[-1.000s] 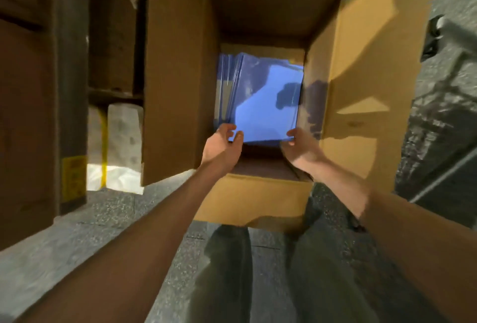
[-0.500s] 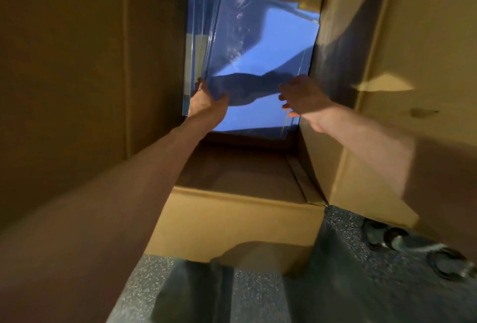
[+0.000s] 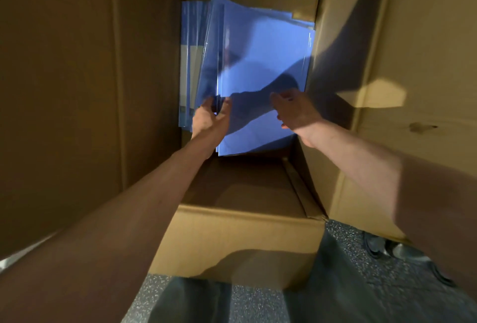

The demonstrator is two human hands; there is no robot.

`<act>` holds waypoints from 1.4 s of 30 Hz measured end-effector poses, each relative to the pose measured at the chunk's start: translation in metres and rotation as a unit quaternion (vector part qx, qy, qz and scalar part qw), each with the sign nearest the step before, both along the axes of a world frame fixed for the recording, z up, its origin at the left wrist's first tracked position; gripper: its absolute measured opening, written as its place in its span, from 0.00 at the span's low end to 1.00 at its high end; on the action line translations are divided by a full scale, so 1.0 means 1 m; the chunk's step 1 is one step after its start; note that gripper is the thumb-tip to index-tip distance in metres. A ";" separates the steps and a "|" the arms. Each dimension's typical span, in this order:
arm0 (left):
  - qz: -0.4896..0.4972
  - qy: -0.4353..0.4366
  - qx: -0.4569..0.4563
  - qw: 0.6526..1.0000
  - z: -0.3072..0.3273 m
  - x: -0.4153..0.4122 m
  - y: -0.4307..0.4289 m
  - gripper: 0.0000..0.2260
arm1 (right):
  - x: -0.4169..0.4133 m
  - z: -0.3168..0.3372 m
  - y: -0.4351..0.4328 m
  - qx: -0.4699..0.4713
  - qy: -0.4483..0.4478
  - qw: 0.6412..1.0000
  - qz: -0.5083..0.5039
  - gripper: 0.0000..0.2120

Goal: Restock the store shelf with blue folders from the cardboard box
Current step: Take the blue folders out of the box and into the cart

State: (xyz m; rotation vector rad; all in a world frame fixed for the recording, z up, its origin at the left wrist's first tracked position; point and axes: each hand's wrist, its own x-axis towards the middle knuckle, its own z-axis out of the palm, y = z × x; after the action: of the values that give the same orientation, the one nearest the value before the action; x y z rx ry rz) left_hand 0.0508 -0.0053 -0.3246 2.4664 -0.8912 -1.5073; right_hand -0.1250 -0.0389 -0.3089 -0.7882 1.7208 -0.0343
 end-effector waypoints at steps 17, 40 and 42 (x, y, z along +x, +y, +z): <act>-0.118 0.244 -0.042 0.962 0.072 -0.062 0.029 0.20 | -0.011 0.057 -0.005 -0.151 0.120 0.981 -0.032 0.27; -0.109 0.120 -0.073 0.984 0.142 -0.012 -0.007 0.21 | -0.032 0.145 -0.020 -0.129 0.162 0.978 0.022 0.13; -0.147 0.103 -0.098 0.979 0.175 -0.010 -0.020 0.22 | -0.032 0.173 -0.018 -0.130 0.136 0.982 0.013 0.12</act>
State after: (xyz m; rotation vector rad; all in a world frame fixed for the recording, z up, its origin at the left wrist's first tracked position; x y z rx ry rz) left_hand 0.0411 -0.0255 -0.1497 2.0658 -1.3350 -1.6344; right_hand -0.1568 -0.0570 -0.1355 -1.0471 1.9903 -0.1411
